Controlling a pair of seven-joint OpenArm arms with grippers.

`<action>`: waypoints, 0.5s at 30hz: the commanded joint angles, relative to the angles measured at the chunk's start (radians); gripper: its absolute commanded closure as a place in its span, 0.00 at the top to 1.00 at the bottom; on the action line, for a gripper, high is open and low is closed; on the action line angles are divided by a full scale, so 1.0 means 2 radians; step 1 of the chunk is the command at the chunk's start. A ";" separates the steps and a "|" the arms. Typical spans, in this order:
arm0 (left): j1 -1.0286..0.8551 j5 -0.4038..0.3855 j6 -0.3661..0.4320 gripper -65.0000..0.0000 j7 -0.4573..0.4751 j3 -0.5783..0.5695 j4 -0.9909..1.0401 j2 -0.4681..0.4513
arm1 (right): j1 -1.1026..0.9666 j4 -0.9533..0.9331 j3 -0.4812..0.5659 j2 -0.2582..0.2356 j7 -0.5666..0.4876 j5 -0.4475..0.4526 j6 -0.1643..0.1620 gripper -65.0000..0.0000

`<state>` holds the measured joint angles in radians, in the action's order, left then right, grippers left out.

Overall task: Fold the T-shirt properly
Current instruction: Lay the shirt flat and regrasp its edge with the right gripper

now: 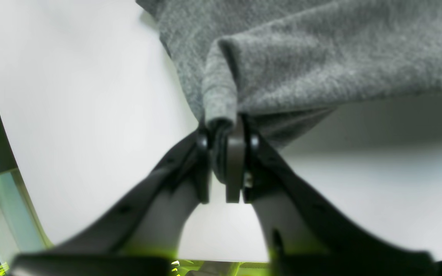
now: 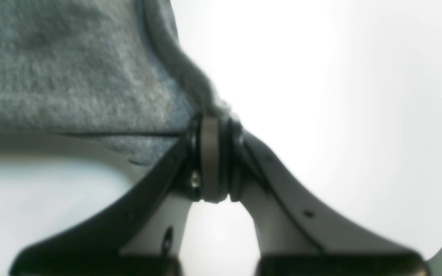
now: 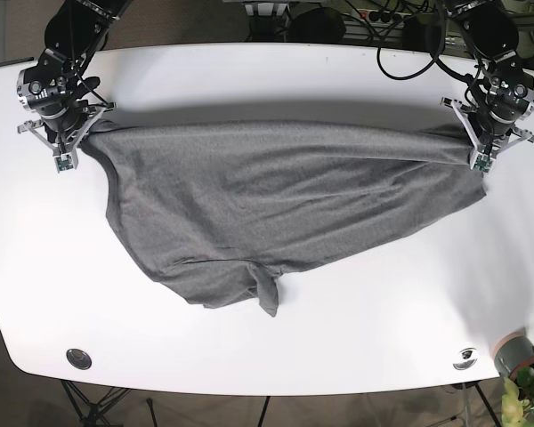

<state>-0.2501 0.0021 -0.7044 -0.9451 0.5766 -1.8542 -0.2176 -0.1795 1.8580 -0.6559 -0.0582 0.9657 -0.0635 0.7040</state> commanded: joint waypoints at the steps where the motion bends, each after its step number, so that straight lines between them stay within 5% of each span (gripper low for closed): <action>1: 0.000 0.002 0.003 0.23 0.004 0.003 -0.009 -0.009 | -0.002 0.012 -0.001 -0.006 -0.009 0.001 -0.003 0.06; 7: -0.001 -0.003 0.003 0.59 0.003 0.005 -0.010 -0.006 | -0.003 0.026 -0.003 0.006 -0.009 0.001 -0.003 0.42; 11: -0.005 -0.007 0.003 0.59 0.003 0.005 -0.031 -0.006 | -0.004 0.050 -0.003 0.009 -0.009 0.001 -0.003 0.67; 15: -0.011 -0.031 0.003 0.59 0.002 0.011 -0.058 -0.006 | 0.000 0.054 -0.003 0.009 -0.009 0.005 -0.003 0.71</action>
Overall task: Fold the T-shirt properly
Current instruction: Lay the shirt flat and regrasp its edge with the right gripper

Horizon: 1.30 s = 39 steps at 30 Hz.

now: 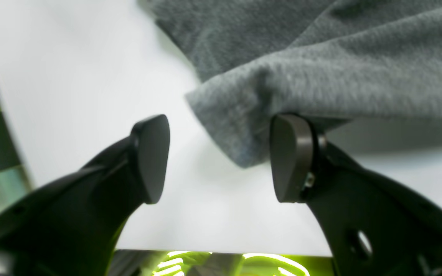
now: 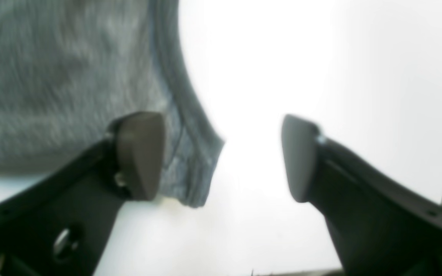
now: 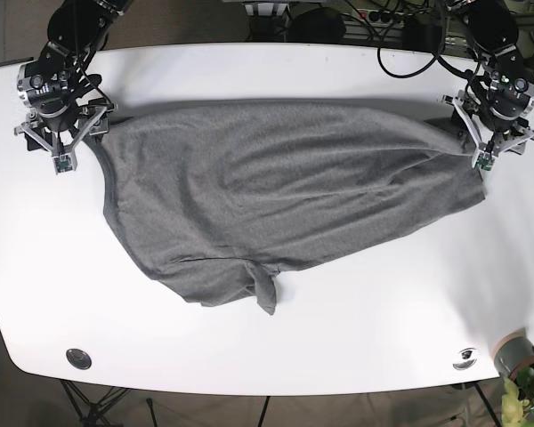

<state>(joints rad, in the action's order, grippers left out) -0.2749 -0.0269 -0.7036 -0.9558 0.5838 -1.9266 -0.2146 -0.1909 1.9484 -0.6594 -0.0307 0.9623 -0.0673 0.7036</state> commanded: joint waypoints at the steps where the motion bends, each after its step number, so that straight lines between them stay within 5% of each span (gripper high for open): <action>1: 0.001 -0.028 0.003 0.59 0.007 0.017 -0.024 -0.007 | 0.006 0.009 -0.001 -0.007 -0.007 0.017 -0.003 0.71; 7: 0.017 -0.077 0.003 0.59 0.007 0.067 -0.022 -0.007 | 0.023 0.006 0.004 -0.021 -0.007 0.062 -0.003 0.72; 20: 0.061 -0.081 0.003 0.59 0.007 0.103 -0.021 -0.009 | 0.109 -0.057 0.066 -0.037 -0.007 0.057 -0.003 0.72; 29: 0.061 -0.080 0.003 0.59 0.007 0.105 -0.021 -0.010 | 0.224 -0.209 0.103 -0.069 -0.014 0.057 -0.003 0.72; 37: 0.056 -0.080 0.003 0.59 0.007 0.105 -0.021 -0.009 | 0.316 -0.394 0.157 -0.105 -0.092 0.056 -0.003 0.72; 39: 0.056 -0.080 0.003 0.59 0.007 0.107 -0.019 -0.010 | 0.331 -0.438 0.161 -0.110 -0.118 0.056 -0.016 0.72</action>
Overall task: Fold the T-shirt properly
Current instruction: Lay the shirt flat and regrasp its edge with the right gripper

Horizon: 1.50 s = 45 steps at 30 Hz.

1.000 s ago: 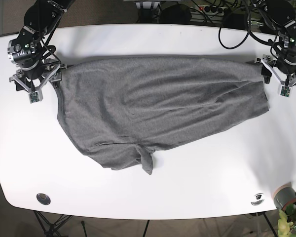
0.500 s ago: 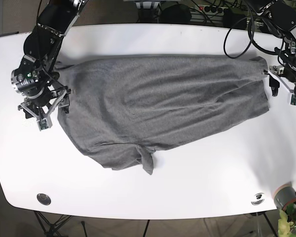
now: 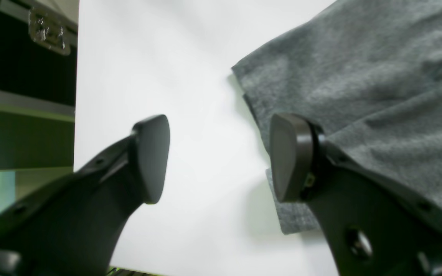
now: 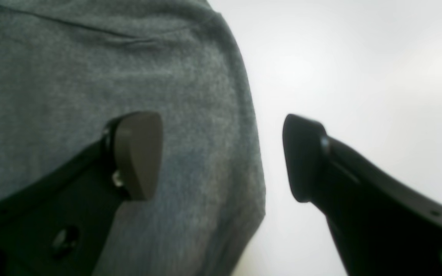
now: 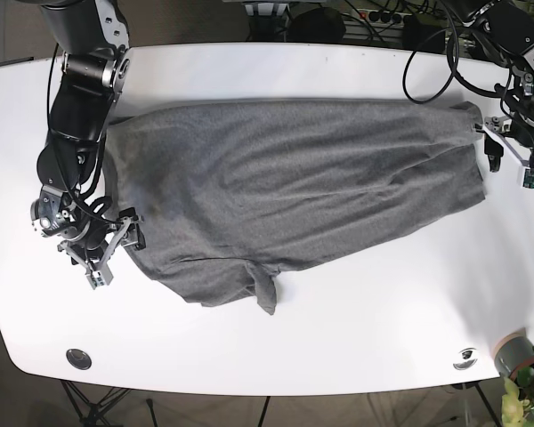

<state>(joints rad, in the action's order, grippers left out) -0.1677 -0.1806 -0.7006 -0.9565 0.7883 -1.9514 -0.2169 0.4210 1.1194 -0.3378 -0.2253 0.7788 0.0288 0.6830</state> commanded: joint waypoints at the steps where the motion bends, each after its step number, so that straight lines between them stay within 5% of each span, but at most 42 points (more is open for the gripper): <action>1: 0.003 -0.003 0.001 0.59 0.008 0.004 -0.005 -0.009 | 0.030 -0.038 0.001 -0.015 -0.035 0.009 -0.007 0.72; 26: 0.028 0.038 0.001 0.59 0.008 0.005 0.004 -0.009 | -0.021 -0.096 0.001 0.013 -0.072 0.014 -0.007 0.71; 30: 0.034 0.034 0.011 0.61 0.008 0.004 0.039 -0.009 | -0.018 -0.096 0.001 0.022 -0.074 0.010 -0.010 0.51; 36: 0.067 0.033 0.106 0.92 0.008 0.005 0.078 -0.009 | -0.011 -0.096 0.001 0.021 -0.074 0.009 -0.011 0.03; 38: 0.074 0.032 0.120 0.99 0.008 0.005 0.093 -0.009 | -0.011 -0.096 0.001 0.021 -0.073 0.009 -0.011 0.05; 45: 0.122 0.032 0.098 1.00 0.008 0.004 0.187 -0.009 | -0.011 -0.096 0.001 0.022 -0.073 0.009 -0.011 0.08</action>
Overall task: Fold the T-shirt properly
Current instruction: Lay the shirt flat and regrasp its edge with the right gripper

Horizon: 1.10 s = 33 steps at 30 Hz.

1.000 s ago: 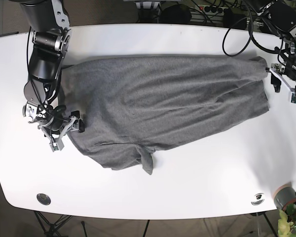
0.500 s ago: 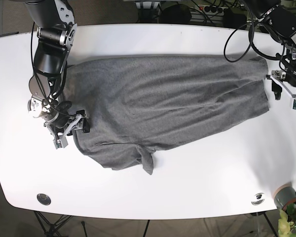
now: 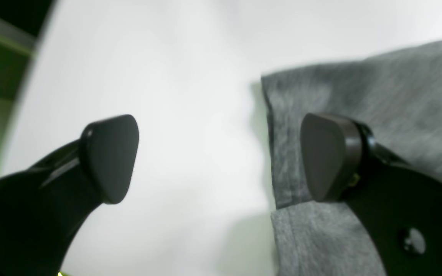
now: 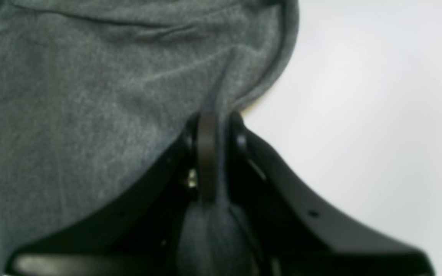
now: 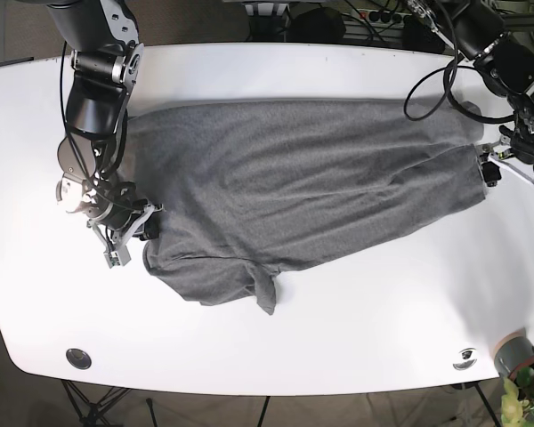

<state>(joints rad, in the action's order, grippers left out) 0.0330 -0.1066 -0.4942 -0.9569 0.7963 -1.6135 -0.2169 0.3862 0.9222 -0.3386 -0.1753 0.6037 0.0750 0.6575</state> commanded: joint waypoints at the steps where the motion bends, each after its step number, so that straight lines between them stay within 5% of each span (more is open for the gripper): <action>1: 0.032 -0.005 -0.010 0.99 0.009 0.000 0.038 -0.009 | 0.007 0.003 0.002 -0.002 0.015 -0.014 0.002 0.08; 18: 0.093 -0.005 -0.040 0.99 0.012 -0.004 0.190 -0.009 | 0.007 0.003 0.001 -0.002 0.015 -0.012 0.002 0.08; 25: 0.093 -0.005 -0.041 0.88 0.012 -0.016 0.192 -0.007 | 0.007 0.003 0.001 -0.002 0.015 -0.010 0.002 0.08; 28: 0.093 -0.005 -0.041 0.81 0.012 -0.016 0.192 -0.005 | 0.007 0.003 0.001 -0.002 0.015 -0.009 0.002 0.08; 33: 0.091 -0.005 -0.041 0.40 0.048 -0.016 0.192 -0.005 | 0.007 0.003 0.001 -0.001 0.014 -0.009 0.002 0.08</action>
<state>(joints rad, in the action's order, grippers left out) 0.2012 -0.1085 -0.5728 -0.9039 0.7647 -1.2167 -0.2111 0.3862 0.9218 -0.3386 -0.1741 0.6029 0.0761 0.6579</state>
